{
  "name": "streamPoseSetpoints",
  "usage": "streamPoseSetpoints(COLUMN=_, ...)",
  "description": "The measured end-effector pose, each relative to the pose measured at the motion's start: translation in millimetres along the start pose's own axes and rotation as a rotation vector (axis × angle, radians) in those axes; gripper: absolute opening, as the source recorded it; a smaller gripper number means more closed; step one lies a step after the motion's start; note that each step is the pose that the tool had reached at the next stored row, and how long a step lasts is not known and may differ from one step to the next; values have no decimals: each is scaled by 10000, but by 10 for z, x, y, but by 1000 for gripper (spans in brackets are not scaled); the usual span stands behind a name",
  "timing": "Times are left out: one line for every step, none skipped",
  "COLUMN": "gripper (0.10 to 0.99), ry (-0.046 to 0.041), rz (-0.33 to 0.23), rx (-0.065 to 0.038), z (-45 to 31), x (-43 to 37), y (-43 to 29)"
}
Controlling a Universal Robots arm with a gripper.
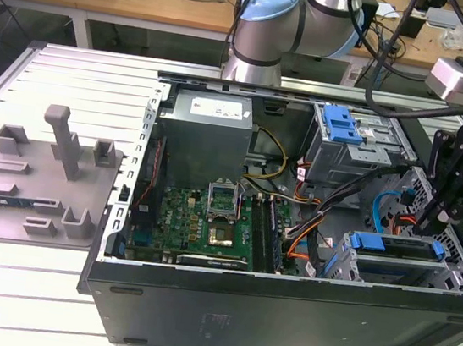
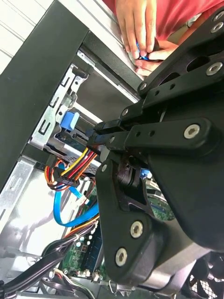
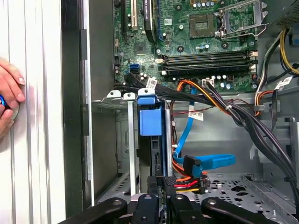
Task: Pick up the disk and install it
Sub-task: 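Insert the first disk wire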
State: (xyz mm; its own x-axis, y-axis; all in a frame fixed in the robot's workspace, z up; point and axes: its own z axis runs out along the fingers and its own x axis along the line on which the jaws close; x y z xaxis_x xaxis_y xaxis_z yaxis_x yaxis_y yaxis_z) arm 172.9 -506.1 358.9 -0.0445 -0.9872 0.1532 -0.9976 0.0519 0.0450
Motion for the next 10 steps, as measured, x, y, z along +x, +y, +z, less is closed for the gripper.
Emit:
streamPoseSetpoints(gripper=165, ry=-2, rz=0, rx=0, z=0, x=0, y=0)
streamPoseSetpoints(gripper=165, ry=-5, rz=-1, rx=0, z=1, x=1, y=0)
streamPoseSetpoints(gripper=165, ry=-7, rz=0, rx=0, z=2, x=2, y=0)
streamPoseSetpoints(gripper=165, ry=-7, rz=0, rx=0, z=4, x=4, y=0)
streamPoseSetpoints(gripper=165, ry=-6, rz=5, rx=0, z=6, x=6, y=-1)
streamPoseSetpoints(gripper=165, ry=-5, rz=7, rx=2, z=6, x=6, y=-1)
streamPoseSetpoints(gripper=165, ry=-4, rz=11, rx=18, z=7, x=6, y=0)
streamPoseSetpoints(gripper=165, ry=-11, rz=19, rx=79, z=12, x=6, y=0)
streamPoseSetpoints(gripper=165, ry=-9, rz=19, rx=84, z=13, x=6, y=-1)
streamPoseSetpoints(gripper=165, ry=-8, rz=18, rx=84, z=14, x=6, y=-1)
